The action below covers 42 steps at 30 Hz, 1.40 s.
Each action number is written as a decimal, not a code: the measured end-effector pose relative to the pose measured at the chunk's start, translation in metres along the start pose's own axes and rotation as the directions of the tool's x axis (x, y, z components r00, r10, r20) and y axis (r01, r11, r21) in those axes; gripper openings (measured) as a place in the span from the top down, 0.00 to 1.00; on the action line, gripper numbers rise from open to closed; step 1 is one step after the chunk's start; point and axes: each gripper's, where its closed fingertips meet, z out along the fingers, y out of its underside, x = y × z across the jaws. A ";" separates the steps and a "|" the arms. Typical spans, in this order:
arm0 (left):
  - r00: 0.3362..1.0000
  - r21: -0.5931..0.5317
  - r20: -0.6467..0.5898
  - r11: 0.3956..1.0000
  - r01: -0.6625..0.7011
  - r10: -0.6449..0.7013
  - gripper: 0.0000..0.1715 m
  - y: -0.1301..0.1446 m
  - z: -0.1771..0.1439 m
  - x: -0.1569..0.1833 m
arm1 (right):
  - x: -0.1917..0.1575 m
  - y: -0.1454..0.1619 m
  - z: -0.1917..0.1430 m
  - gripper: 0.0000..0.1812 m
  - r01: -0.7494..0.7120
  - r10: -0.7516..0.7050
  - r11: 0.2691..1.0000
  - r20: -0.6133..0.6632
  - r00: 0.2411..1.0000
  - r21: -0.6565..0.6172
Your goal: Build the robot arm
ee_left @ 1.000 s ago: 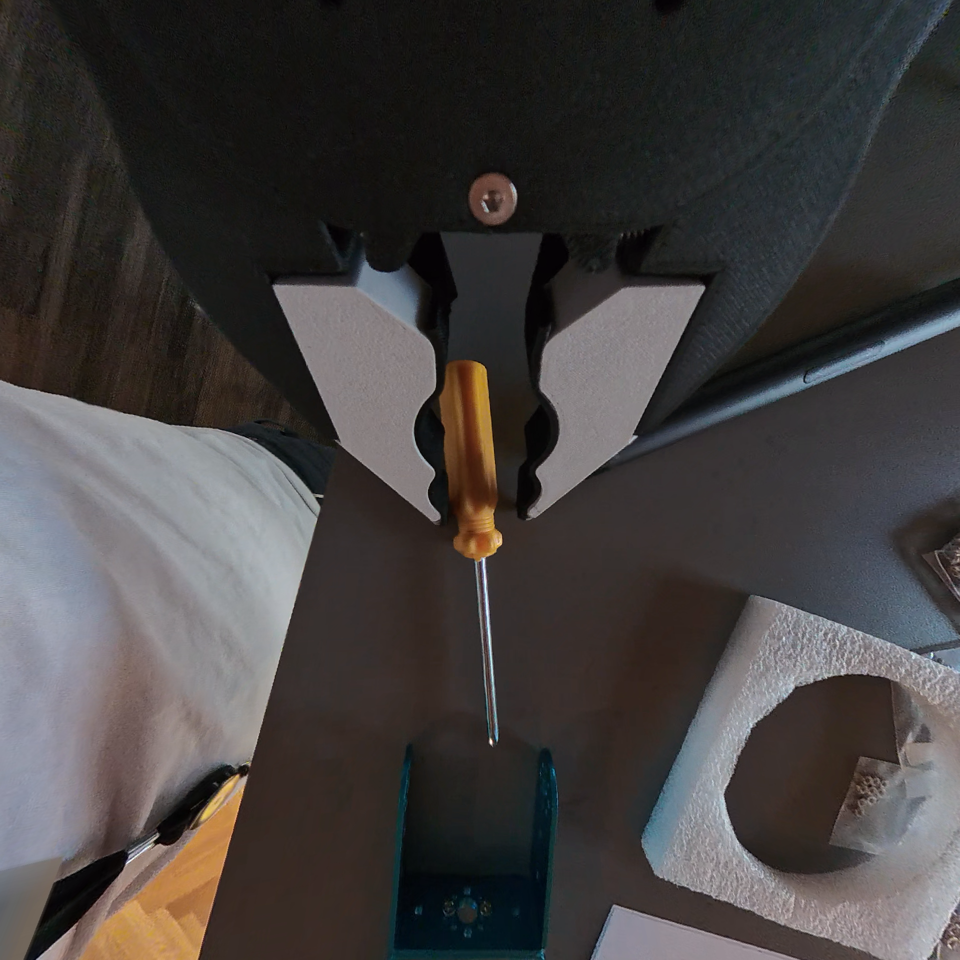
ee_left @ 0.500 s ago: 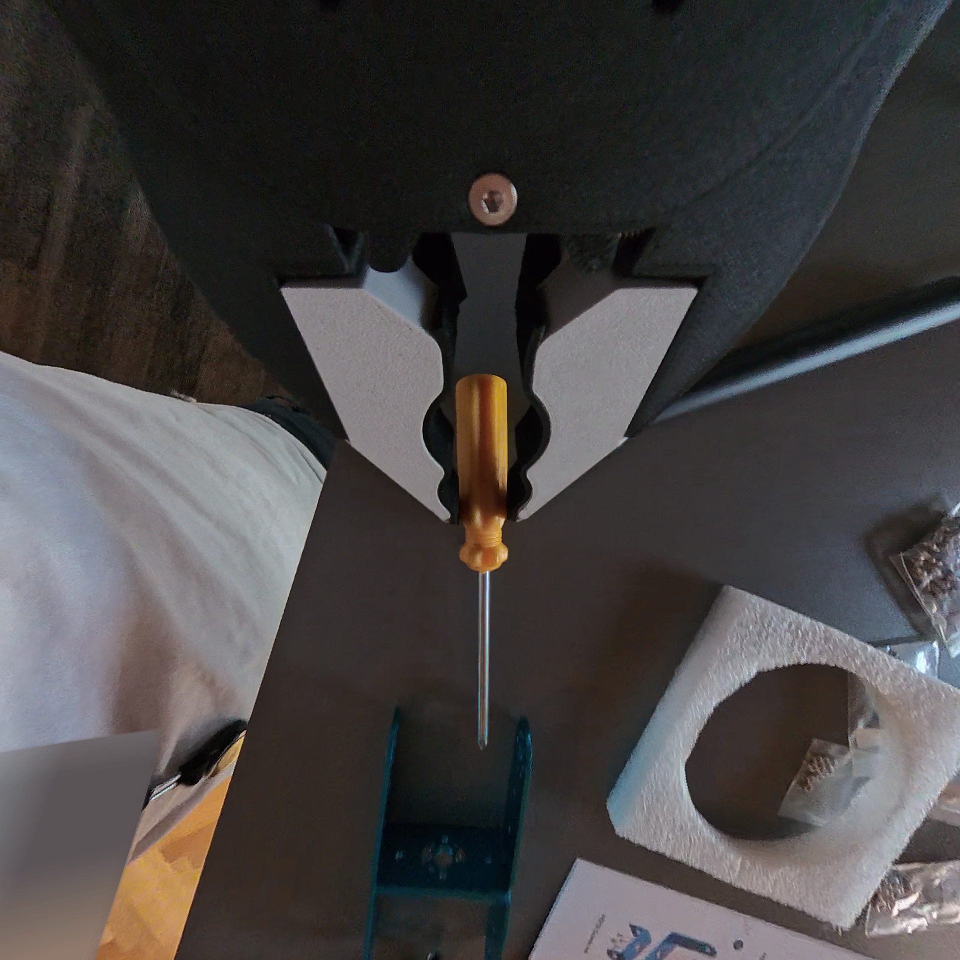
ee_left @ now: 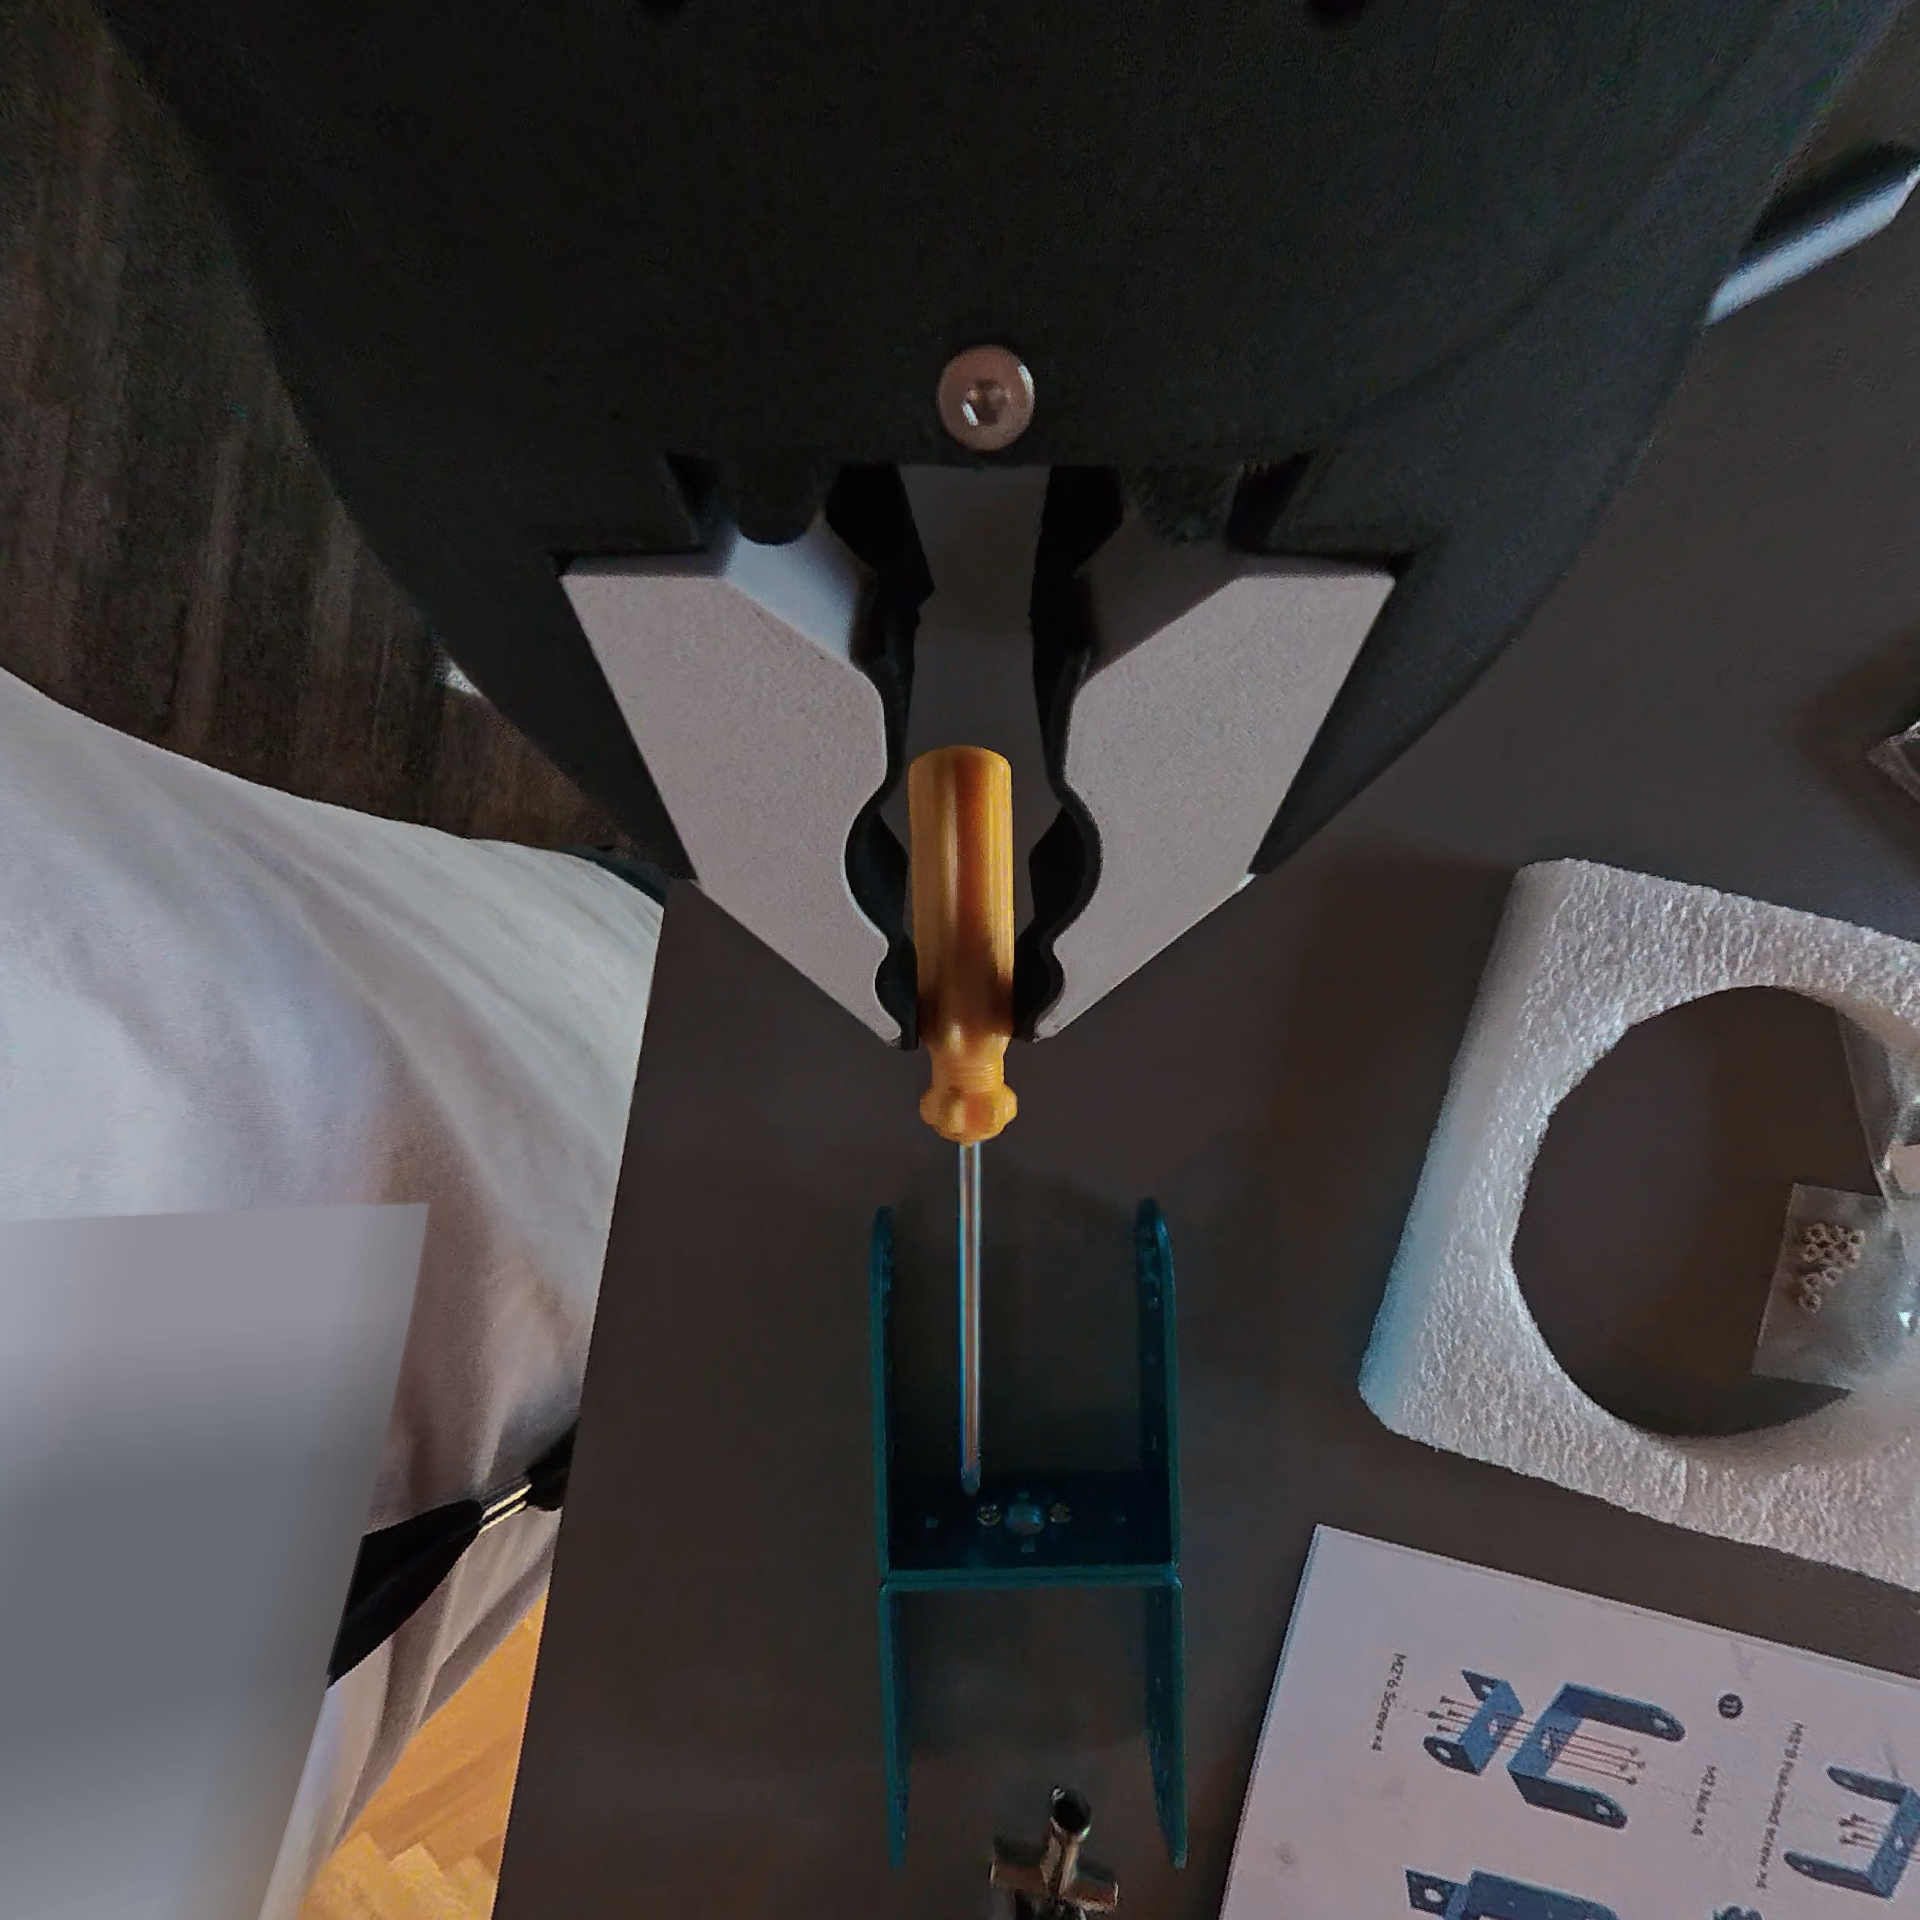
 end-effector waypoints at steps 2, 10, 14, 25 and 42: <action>1.000 0.009 -0.007 1.000 0.015 -0.015 0.90 -0.001 0.001 0.000 | 0.000 -0.002 0.000 0.96 0.009 -0.009 1.000 -0.003 1.000 0.006; 1.000 0.021 -0.004 0.999 0.031 -0.031 0.90 -0.001 0.005 -0.001 | -0.006 -0.028 0.000 0.96 0.066 -0.067 0.996 0.018 0.998 0.058; 0.999 0.026 -0.005 0.999 0.038 -0.038 0.90 0.000 0.006 0.000 | -0.011 -0.029 0.009 0.96 0.092 -0.093 0.995 0.035 0.995 0.037; 0.998 0.048 -0.018 0.997 0.062 -0.061 0.90 -0.002 0.006 0.001 | -0.013 -0.029 0.009 0.96 0.078 -0.080 0.996 0.040 0.996 0.051; 0.998 0.064 -0.019 0.996 0.057 -0.056 0.90 -0.004 0.006 0.001 | -0.019 -0.033 0.014 0.96 0.079 -0.083 0.994 0.053 0.995 0.078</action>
